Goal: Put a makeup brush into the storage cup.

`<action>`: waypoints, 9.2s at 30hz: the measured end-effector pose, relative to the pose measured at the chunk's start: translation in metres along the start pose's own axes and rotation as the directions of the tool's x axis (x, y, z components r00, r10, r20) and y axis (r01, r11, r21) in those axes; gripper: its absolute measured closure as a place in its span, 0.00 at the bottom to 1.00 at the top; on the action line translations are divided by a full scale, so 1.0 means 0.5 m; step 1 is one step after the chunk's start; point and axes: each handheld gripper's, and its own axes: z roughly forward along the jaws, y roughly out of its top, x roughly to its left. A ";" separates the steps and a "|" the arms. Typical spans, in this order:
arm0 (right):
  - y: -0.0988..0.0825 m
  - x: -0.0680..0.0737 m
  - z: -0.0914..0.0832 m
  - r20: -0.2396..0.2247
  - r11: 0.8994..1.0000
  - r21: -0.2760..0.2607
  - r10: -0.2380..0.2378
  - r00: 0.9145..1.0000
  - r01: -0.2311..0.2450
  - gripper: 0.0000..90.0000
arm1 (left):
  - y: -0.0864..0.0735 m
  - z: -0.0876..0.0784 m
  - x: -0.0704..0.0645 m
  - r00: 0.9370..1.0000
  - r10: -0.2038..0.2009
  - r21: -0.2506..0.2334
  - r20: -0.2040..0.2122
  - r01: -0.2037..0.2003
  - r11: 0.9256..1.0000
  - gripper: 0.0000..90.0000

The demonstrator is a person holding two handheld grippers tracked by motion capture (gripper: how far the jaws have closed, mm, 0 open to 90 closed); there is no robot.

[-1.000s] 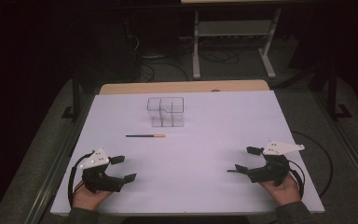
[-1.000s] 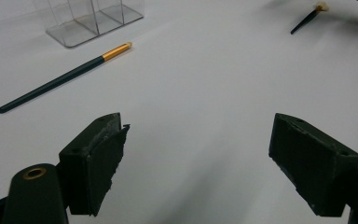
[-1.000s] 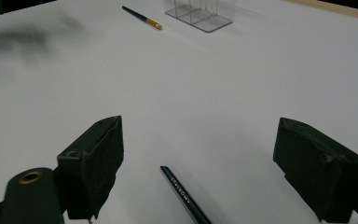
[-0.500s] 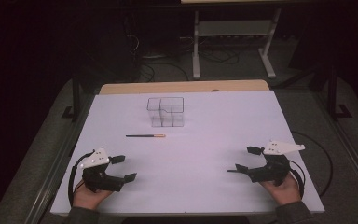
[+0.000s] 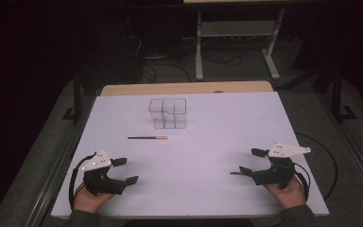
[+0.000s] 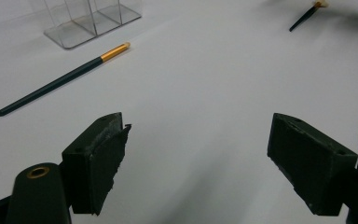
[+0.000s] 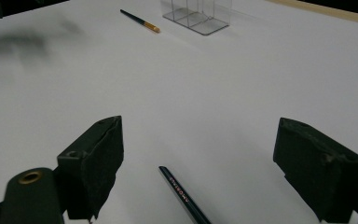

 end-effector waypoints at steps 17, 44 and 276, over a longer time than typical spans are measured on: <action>-0.002 -0.005 -0.005 0.006 1.000 -0.007 0.015 1.000 -0.015 0.17 | 0.016 -0.005 0.009 1.000 -0.007 0.008 0.000 0.007 1.000 0.19; 0.008 0.000 -0.007 0.010 1.000 -0.003 -0.007 1.000 0.007 0.17 | 0.095 -0.016 0.051 1.000 0.028 0.061 0.015 -0.028 0.998 0.20; 0.127 0.035 0.043 -0.150 0.996 0.062 -0.053 0.987 0.063 0.16 | 0.243 0.156 0.106 0.955 0.199 0.332 0.219 -0.265 0.905 0.93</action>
